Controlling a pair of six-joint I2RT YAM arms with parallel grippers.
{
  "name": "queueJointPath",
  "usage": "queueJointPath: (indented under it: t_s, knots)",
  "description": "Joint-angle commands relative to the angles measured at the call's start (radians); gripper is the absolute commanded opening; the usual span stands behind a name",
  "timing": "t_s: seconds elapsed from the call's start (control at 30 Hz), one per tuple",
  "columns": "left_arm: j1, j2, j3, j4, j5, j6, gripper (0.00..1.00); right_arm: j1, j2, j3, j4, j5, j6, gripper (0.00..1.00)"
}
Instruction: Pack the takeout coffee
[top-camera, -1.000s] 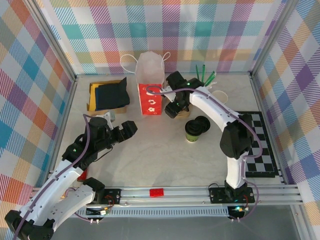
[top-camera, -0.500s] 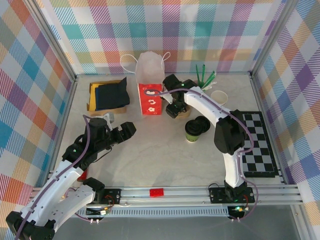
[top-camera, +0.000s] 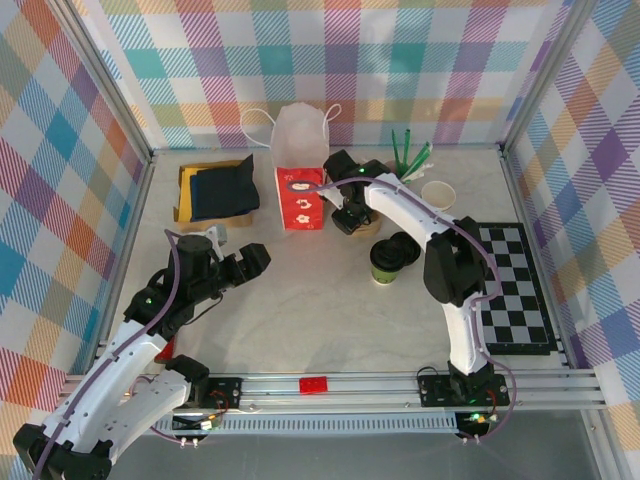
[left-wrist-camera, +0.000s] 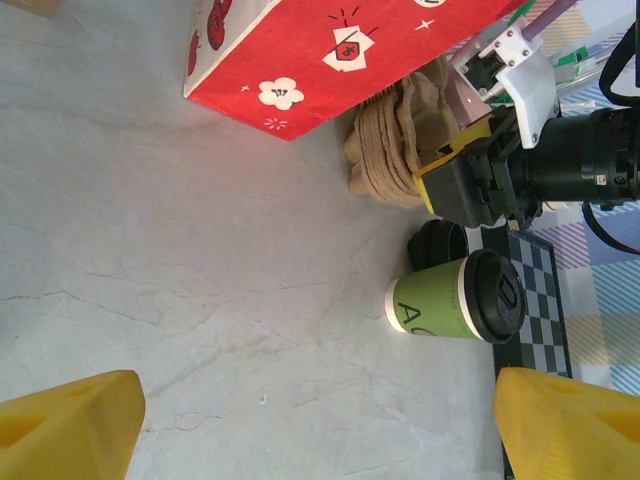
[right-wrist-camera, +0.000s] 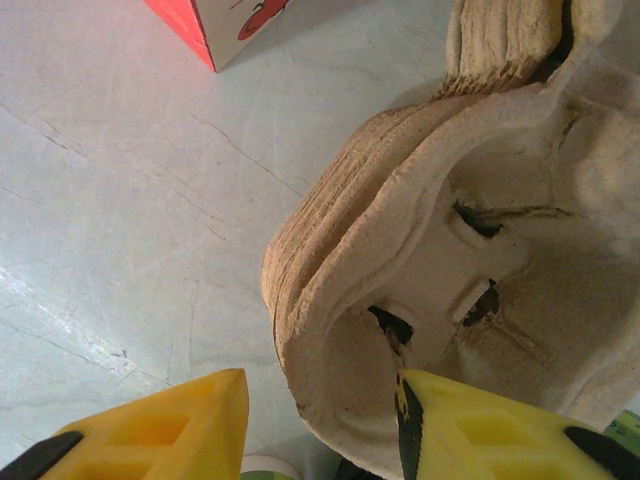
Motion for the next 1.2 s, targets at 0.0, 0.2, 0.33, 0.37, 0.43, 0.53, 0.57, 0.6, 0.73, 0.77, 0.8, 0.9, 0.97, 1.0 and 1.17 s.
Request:
queueJointPath:
  t_s: [0.0, 0.2, 0.33, 0.37, 0.43, 0.53, 0.57, 0.6, 0.73, 0.77, 0.8, 0.9, 0.97, 1.0, 1.17]
  knots:
    - [0.019, -0.002, -0.014, -0.012, 0.019, 0.012, 0.90, 0.003, 0.016, 0.029, 0.004, 0.003, 0.001, 0.40]
    - [0.026, 0.000, -0.013, -0.010, 0.024, 0.014, 0.89, 0.003, 0.025, 0.033, 0.002, 0.004, 0.004, 0.29]
    - [0.028, 0.001, -0.015, -0.010, 0.024, 0.016, 0.89, 0.003, 0.016, 0.031, 0.004, 0.008, 0.009, 0.19]
    - [0.028, 0.001, -0.014, -0.007, 0.025, 0.015, 0.89, 0.003, 0.013, 0.029, 0.004, 0.013, 0.011, 0.17]
    - [0.028, 0.003, -0.014, -0.007, 0.025, 0.016, 0.89, 0.005, 0.010, 0.029, 0.003, 0.018, 0.013, 0.13]
    - [0.028, 0.003, -0.015, -0.007, 0.023, 0.016, 0.89, 0.006, -0.003, 0.028, 0.003, 0.029, 0.018, 0.11]
    - [0.028, 0.003, -0.016, -0.006, 0.025, 0.018, 0.89, 0.007, -0.007, 0.028, 0.003, 0.034, 0.020, 0.10]
    - [0.029, 0.003, -0.015, -0.006, 0.024, 0.017, 0.89, 0.008, -0.011, 0.029, 0.005, 0.039, 0.021, 0.09]
    - [0.029, 0.002, -0.015, -0.006, 0.020, 0.018, 0.89, 0.019, -0.027, 0.047, 0.008, 0.085, 0.032, 0.08]
    - [0.028, 0.001, -0.015, -0.006, 0.020, 0.020, 0.89, 0.021, -0.030, 0.052, 0.006, 0.094, 0.033, 0.07]
    - [0.028, 0.001, -0.015, -0.006, 0.019, 0.020, 0.89, 0.022, -0.033, 0.057, 0.006, 0.104, 0.035, 0.06]
    - [0.030, -0.005, -0.013, -0.015, 0.015, 0.023, 0.89, 0.028, -0.040, 0.083, -0.005, 0.134, 0.035, 0.05]
    - [0.029, -0.008, -0.010, -0.019, 0.013, 0.026, 0.89, 0.036, -0.043, 0.104, -0.018, 0.150, 0.030, 0.05]
    - [0.029, -0.009, -0.010, -0.021, 0.012, 0.026, 0.88, 0.039, -0.045, 0.111, -0.023, 0.157, 0.027, 0.05]
    - [0.030, -0.016, -0.010, -0.025, 0.010, 0.026, 0.88, 0.057, -0.040, 0.170, -0.061, 0.206, 0.015, 0.05]
